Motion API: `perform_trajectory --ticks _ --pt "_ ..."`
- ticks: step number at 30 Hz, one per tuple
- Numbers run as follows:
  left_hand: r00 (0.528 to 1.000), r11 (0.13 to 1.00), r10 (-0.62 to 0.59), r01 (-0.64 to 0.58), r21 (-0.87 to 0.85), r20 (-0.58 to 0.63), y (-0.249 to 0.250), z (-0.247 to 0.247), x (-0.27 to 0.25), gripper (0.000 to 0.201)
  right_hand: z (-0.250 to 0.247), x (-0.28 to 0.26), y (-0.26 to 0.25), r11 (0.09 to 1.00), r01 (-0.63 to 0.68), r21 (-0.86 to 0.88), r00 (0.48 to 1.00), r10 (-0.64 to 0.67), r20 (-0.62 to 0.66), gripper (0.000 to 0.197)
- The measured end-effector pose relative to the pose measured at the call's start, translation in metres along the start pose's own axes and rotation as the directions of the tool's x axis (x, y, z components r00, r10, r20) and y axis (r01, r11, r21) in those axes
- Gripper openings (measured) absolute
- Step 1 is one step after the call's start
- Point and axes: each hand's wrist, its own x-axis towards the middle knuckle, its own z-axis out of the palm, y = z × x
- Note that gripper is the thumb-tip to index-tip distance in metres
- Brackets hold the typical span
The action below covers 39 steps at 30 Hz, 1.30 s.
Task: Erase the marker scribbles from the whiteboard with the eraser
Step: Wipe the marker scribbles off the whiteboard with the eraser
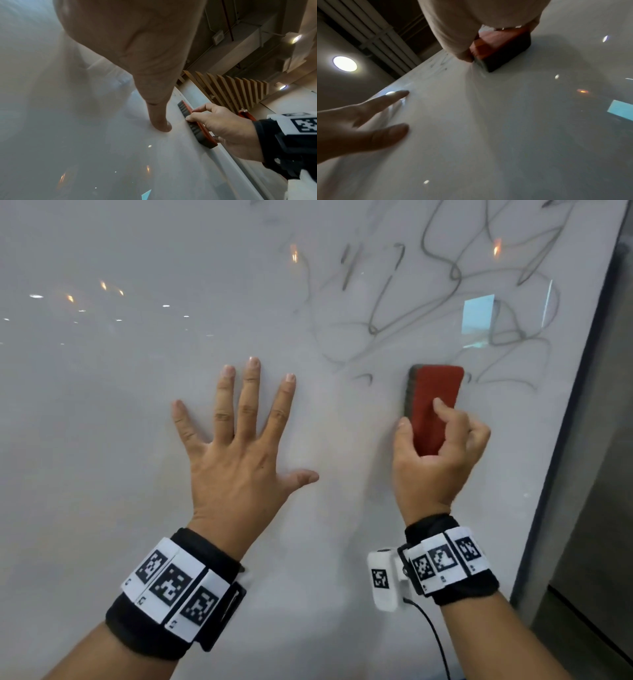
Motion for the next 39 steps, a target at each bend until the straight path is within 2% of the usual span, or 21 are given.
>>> perform_trajectory --ticks 2,4,6,7,9,11,13,14,16,18,20,21,23,25,27,30,32,33,36,37,39 --pt "1.000 1.000 0.005 -0.005 0.001 -0.004 -0.001 0.000 0.000 0.120 0.007 -0.011 -0.019 1.000 -0.006 0.017 1.000 0.006 -0.001 0.038" --pt "1.000 1.000 0.011 -0.010 0.002 -0.013 -0.002 0.001 0.000 0.120 0.011 -0.033 -0.040 0.990 0.128 0.056 0.985 -0.134 0.113 0.038" --pt "0.999 1.000 0.018 -0.018 -0.004 -0.027 -0.004 0.001 0.000 0.119 0.008 -0.044 -0.046 0.958 0.278 0.072 0.924 -0.287 0.252 0.037" --pt "0.999 1.000 0.019 -0.020 -0.008 -0.033 -0.005 0.000 0.000 0.119 0.007 -0.039 -0.042 0.948 0.313 0.059 0.909 -0.317 0.272 0.037" --pt "0.999 1.000 0.019 -0.019 -0.009 -0.036 -0.010 -0.003 0.001 0.118 0.005 -0.022 -0.025 0.964 0.265 0.003 0.950 -0.261 0.173 0.036" --pt "0.999 1.000 0.011 -0.011 -0.001 -0.033 -0.014 -0.006 0.003 0.118 0.005 -0.003 -0.011 0.998 0.067 -0.012 0.998 -0.067 0.021 0.037" --pt "0.999 1.000 -0.008 0.008 0.001 -0.035 -0.017 -0.009 0.006 0.120 0.009 0.000 -0.016 0.998 -0.065 0.023 0.997 0.065 -0.040 0.038" --pt "0.999 1.000 -0.015 0.015 -0.002 -0.039 -0.017 -0.011 0.008 0.121 0.012 -0.006 -0.025 0.998 -0.052 0.031 0.998 0.053 -0.031 0.038" --pt "0.999 1.000 -0.018 0.018 -0.008 -0.046 -0.017 -0.013 0.011 0.124 0.016 -0.029 -0.045 0.993 0.112 0.046 0.990 -0.116 0.084 0.038" --pt "0.998 1.000 -0.010 0.010 -0.004 -0.055 -0.016 -0.015 0.013 0.125 0.014 -0.045 -0.055 0.957 0.280 0.072 0.923 -0.289 0.253 0.037" --pt "0.998 1.000 -0.007 0.006 -0.007 -0.059 -0.017 -0.016 0.013 0.125 0.012 -0.038 -0.049 0.937 0.343 0.060 0.894 -0.346 0.284 0.035" --pt "0.998 1.000 -0.006 0.005 -0.014 -0.059 -0.018 -0.015 0.013 0.125 0.012 -0.031 -0.042 0.948 0.317 0.036 0.919 -0.317 0.234 0.034" --pt "0.998 1.000 -0.004 0.003 -0.022 -0.059 -0.019 -0.015 0.014 0.123 0.014 -0.013 -0.033 0.988 0.155 0.022 0.984 -0.156 0.089 0.036" --pt "0.998 1.000 -0.005 0.004 -0.023 -0.056 -0.019 -0.014 0.014 0.123 0.018 -0.008 -0.037 0.998 0.031 0.046 0.999 -0.031 0.011 0.039" --pt "0.998 1.000 -0.002 0.001 -0.020 -0.056 -0.018 -0.014 0.014 0.124 0.022 -0.020 -0.053 0.996 0.063 0.056 0.996 -0.066 0.054 0.040" --pt "0.997 1.000 0.008 -0.009 -0.019 -0.070 -0.018 -0.014 0.013 0.123 0.019 -0.037 -0.065 0.958 0.278 0.074 0.928 -0.288 0.235 0.036" --pt "0.997 0.999 0.011 -0.013 -0.029 -0.079 -0.019 -0.014 0.012 0.122 0.016 -0.022 -0.056 0.941 0.334 0.061 0.909 -0.339 0.244 0.035" --pt "0.996 0.999 0.011 -0.014 -0.035 -0.083 -0.019 -0.013 0.012 0.121 0.015 -0.013 -0.049 0.952 0.303 0.041 0.933 -0.305 0.191 0.035" --pt "0.996 0.999 0.011 -0.015 -0.044 -0.089 -0.020 -0.012 0.011 0.122 0.019 0.009 -0.040 0.996 0.073 0.047 0.997 -0.074 0.015 0.039" --pt "0.996 0.999 0.011 -0.014 -0.042 -0.088 -0.020 -0.011 0.012 0.122 0.023 0.007 -0.045 0.998 0.033 0.053 0.999 -0.033 -0.003 0.039" --pt "0.997 0.999 0.012 -0.015 -0.040 -0.078 -0.019 -0.012 0.013 0.123 0.029 -0.009 -0.062 0.995 0.064 0.070 0.997 -0.067 0.044 0.039"
